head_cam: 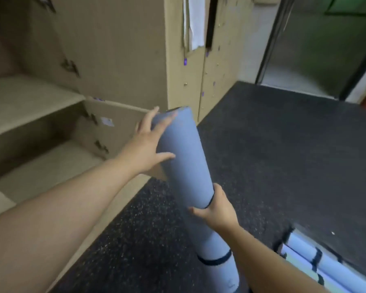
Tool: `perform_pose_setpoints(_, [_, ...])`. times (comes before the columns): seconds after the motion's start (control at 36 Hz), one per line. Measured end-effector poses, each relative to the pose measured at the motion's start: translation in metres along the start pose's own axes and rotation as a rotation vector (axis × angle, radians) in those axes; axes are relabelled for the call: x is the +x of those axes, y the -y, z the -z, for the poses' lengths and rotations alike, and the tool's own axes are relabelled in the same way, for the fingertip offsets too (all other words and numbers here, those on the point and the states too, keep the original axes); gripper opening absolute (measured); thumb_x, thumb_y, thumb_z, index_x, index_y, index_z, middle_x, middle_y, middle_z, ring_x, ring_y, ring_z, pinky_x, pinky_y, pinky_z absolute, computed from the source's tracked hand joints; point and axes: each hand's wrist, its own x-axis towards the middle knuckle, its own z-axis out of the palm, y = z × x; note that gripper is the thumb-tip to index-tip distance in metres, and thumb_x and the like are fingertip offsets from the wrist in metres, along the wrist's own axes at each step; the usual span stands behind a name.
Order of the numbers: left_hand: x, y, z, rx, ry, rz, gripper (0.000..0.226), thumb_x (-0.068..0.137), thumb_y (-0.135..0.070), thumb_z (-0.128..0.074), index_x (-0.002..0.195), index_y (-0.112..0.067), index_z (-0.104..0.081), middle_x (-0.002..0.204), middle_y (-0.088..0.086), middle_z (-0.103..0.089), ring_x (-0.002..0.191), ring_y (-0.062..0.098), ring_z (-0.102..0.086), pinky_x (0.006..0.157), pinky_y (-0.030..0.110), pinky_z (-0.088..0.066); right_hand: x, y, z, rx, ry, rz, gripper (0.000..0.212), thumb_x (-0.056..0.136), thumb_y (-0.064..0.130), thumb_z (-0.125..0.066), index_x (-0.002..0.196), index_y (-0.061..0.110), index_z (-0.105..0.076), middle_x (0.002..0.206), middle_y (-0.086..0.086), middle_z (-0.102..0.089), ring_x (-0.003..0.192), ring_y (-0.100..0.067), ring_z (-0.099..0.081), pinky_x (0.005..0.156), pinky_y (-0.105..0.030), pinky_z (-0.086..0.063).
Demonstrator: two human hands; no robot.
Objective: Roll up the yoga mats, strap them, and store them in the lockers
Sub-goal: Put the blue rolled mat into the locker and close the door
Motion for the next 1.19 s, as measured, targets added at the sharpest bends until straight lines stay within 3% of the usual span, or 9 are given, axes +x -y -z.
perform_pose_setpoints(0.14, [-0.023,0.005,0.108,0.034,-0.203,0.057,0.107,0.077,-0.035,-0.079,0.149,-0.046,-0.002,0.159,-0.001,0.009,0.147,0.03,-0.009,0.117,0.049,-0.023,-0.008,0.102,0.01,0.075,-0.019,0.166,0.085,0.066,0.056,-0.078,0.133,0.03,-0.034,0.126,0.008,-0.049,0.101,-0.017,-0.056,0.075,-0.039,-0.054])
perform_pose_setpoints(0.36, [-0.035,0.059,0.224,0.093,-0.324,0.089,0.097,0.079,-0.025,-0.078,0.152,-0.035,-0.015,0.156,0.006,-0.014,0.146,0.033,-0.009,0.117,0.052,-0.021,0.008,0.23,-0.01,0.091,0.034,0.312,0.097,0.065,0.057,-0.08,0.142,0.03,-0.028,0.133,0.008,-0.049,0.116,-0.021,-0.055,0.083,-0.04,-0.053])
perform_pose_setpoints(0.5, [-0.03,0.117,0.263,0.142,-0.354,0.067,0.091,0.085,-0.019,-0.071,0.147,-0.043,-0.008,0.161,0.001,0.007,0.148,0.031,0.008,0.12,0.046,-0.012,0.044,0.298,-0.045,0.151,0.06,0.371,0.098,0.065,0.054,-0.081,0.143,0.031,-0.026,0.129,0.012,-0.051,0.114,-0.017,-0.056,0.085,-0.038,-0.052])
perform_pose_setpoints(0.64, [-0.025,0.188,0.267,0.151,-0.397,-0.043,0.083,0.086,-0.011,-0.069,0.15,-0.039,-0.025,0.155,-0.009,0.028,0.148,0.025,0.015,0.118,0.046,-0.022,0.077,0.348,-0.093,0.268,0.071,0.376,0.1,0.063,0.055,-0.082,0.143,0.034,-0.025,0.117,0.022,-0.047,0.104,-0.009,-0.052,0.086,-0.036,-0.053])
perform_pose_setpoints(0.78, [-0.022,0.231,0.252,0.059,-0.309,0.038,0.073,0.09,-0.016,-0.064,0.146,-0.044,-0.027,0.15,-0.024,0.034,0.147,0.02,-0.018,0.101,0.036,-0.046,0.106,0.379,-0.129,0.347,0.088,0.325,0.103,0.06,0.058,-0.082,0.142,0.029,-0.028,0.124,0.015,-0.052,0.108,-0.012,-0.056,0.09,-0.038,-0.053])
perform_pose_setpoints(0.94, [-0.023,0.297,0.207,-0.052,-0.11,0.115,0.054,0.093,-0.019,-0.058,0.144,-0.026,-0.041,0.155,-0.021,0.007,0.144,0.007,-0.021,0.113,0.029,-0.032,0.157,0.417,-0.155,0.41,0.093,0.265,0.096,0.068,0.051,-0.083,0.141,0.021,-0.028,0.128,0.007,-0.054,0.109,-0.016,-0.058,0.089,-0.035,-0.051])
perform_pose_setpoints(1.06, [-0.024,0.335,0.186,-0.046,0.0,0.254,0.059,0.093,-0.026,-0.057,0.147,-0.033,-0.033,0.15,-0.032,0.021,0.135,0.015,-0.04,0.101,0.03,-0.043,0.2,0.45,-0.176,0.477,0.149,0.253,0.095,0.067,0.048,-0.082,0.138,0.015,-0.029,0.13,0.0,-0.054,0.106,-0.016,-0.056,0.087,-0.032,-0.047])
perform_pose_setpoints(1.14, [-0.011,0.36,0.185,-0.073,-0.05,0.36,0.068,0.093,-0.028,-0.059,0.15,-0.034,-0.023,0.153,-0.027,0.024,0.14,0.008,-0.03,0.101,0.028,-0.041,0.234,0.48,-0.193,0.475,0.202,0.26,0.089,0.067,0.052,-0.083,0.129,0.016,-0.031,0.127,-0.002,-0.057,0.11,-0.02,-0.059,0.094,-0.039,-0.049])
perform_pose_setpoints(1.19, [0.003,0.375,0.187,-0.085,-0.125,0.413,0.071,0.091,-0.03,-0.061,0.151,-0.035,-0.022,0.155,-0.024,0.023,0.14,0.006,-0.028,0.102,0.028,-0.041,0.255,0.501,-0.202,0.477,0.235,0.285,0.077,0.071,0.05,-0.082,0.121,0.02,-0.032,0.124,-0.001,-0.056,0.109,-0.019,-0.059,0.093,-0.034,-0.049])
